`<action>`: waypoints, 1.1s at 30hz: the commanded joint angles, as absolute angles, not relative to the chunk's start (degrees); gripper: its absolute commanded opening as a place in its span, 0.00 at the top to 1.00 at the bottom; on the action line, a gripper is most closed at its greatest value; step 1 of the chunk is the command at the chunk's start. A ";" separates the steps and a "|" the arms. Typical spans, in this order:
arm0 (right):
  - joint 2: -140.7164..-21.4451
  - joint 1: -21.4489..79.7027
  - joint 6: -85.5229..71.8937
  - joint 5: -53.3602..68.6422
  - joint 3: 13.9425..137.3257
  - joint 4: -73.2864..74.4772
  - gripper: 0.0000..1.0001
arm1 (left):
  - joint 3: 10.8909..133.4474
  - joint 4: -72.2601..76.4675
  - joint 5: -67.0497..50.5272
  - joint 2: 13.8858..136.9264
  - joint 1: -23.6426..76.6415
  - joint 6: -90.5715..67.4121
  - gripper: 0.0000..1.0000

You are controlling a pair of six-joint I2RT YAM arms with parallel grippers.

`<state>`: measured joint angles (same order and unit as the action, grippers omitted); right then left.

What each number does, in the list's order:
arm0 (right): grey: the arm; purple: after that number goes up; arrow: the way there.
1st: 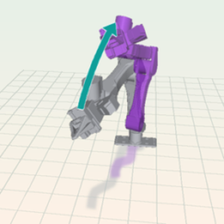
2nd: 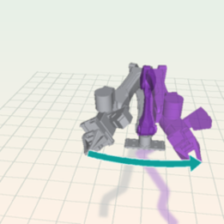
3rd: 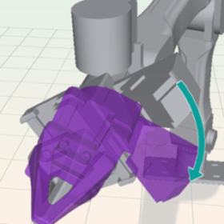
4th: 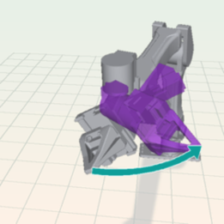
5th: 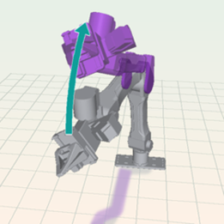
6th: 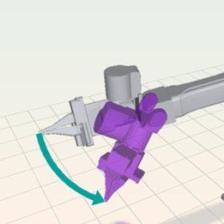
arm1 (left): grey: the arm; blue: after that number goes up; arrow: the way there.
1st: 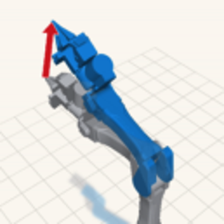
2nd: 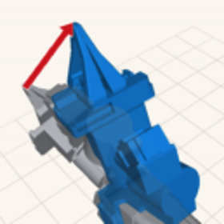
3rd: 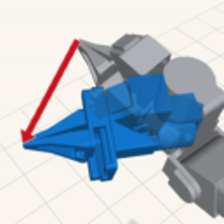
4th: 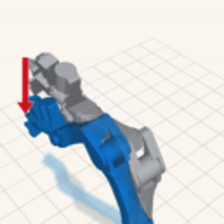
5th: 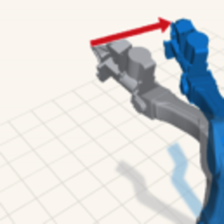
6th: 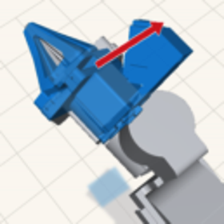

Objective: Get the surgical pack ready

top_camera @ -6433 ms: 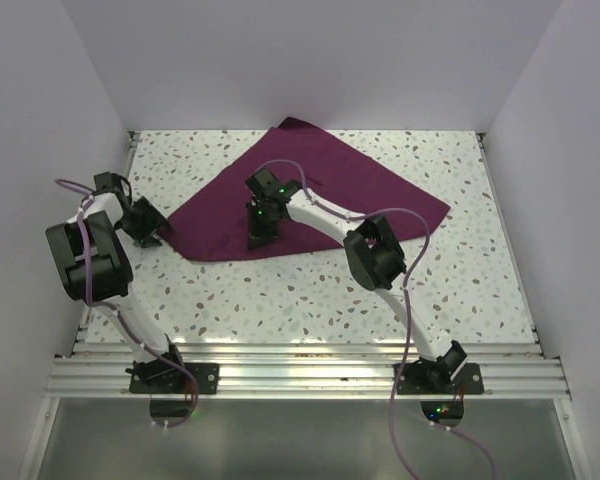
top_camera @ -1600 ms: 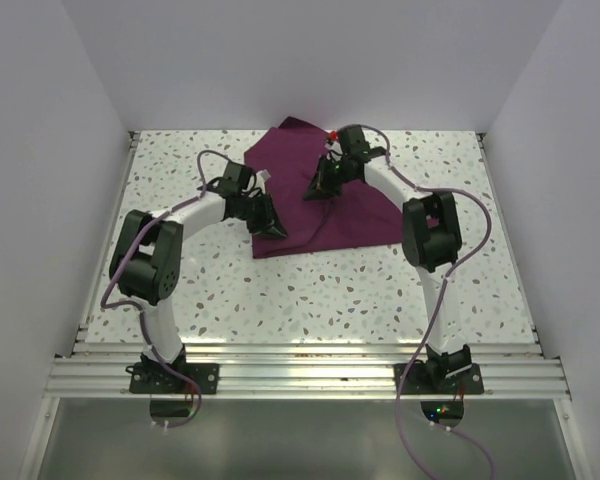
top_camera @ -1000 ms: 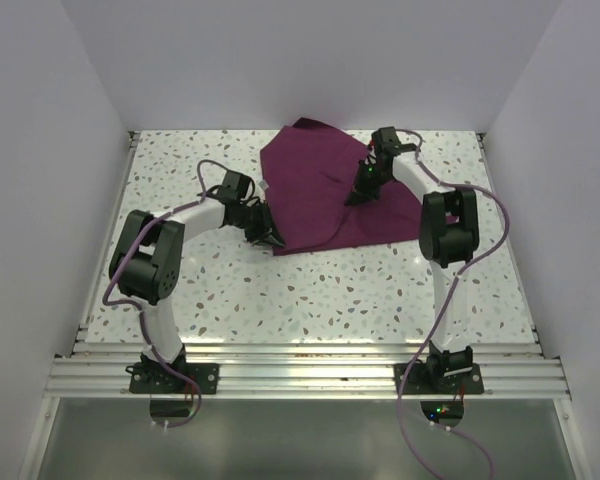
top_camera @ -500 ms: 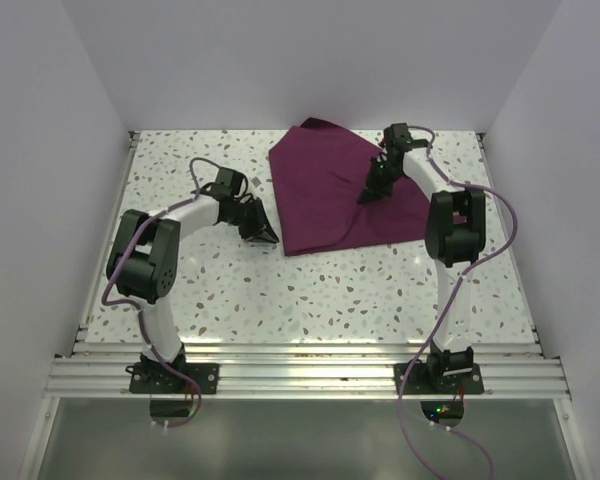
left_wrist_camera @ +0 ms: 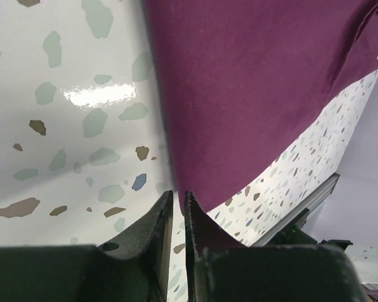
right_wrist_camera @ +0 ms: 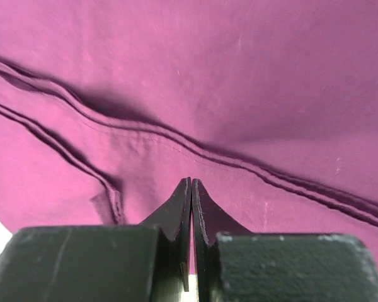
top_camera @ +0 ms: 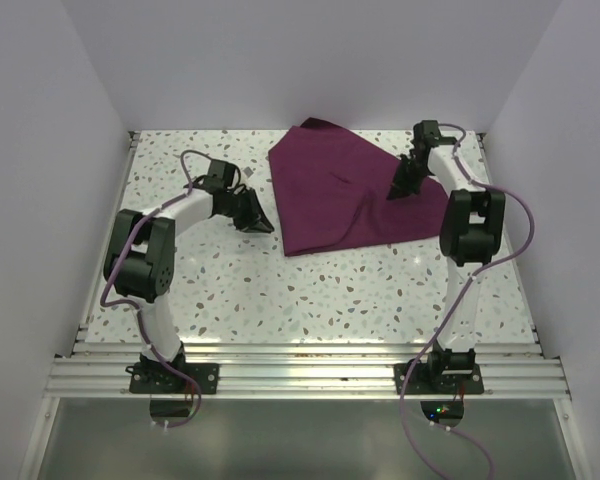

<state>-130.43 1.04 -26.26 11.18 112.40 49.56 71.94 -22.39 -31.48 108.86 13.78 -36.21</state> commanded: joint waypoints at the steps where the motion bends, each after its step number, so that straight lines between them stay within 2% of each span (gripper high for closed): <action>1: -130.17 2.37 -24.78 9.66 109.26 50.37 1.00 | 75.06 -22.85 -33.57 106.79 13.45 -35.68 0.84; 9: -129.90 6.76 -25.40 11.07 102.31 47.29 1.00 | 76.64 -22.94 -34.72 106.70 13.18 -36.21 0.83; 19: -128.94 14.67 -28.74 14.50 100.81 46.32 1.00 | 79.37 -25.40 -35.59 105.56 13.01 -34.80 0.78; 24: -124.47 11.17 -28.74 12.66 101.78 48.08 0.99 | 79.28 -25.23 -35.68 105.47 13.45 -34.72 0.77; 25: -123.24 9.77 -29.09 11.87 101.34 47.73 0.97 | 79.36 -25.14 -35.77 105.73 13.45 -34.63 0.77; 27: -120.86 5.03 -30.14 11.43 99.06 46.76 0.87 | 79.36 -24.87 -35.95 106.08 13.54 -34.45 0.77; 31: -114.62 -1.65 -31.20 7.14 93.71 44.83 0.59 | 81.99 -26.27 -34.46 108.27 13.53 -31.04 0.76; 33: -113.30 -3.86 -32.16 5.89 92.03 44.56 0.51 | 86.63 -32.82 -30.35 110.38 13.62 -24.65 0.76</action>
<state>-119.50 -0.89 -30.13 10.07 94.11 45.76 79.99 -27.46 -33.56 108.64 13.52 -32.97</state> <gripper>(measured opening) 0.454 0.240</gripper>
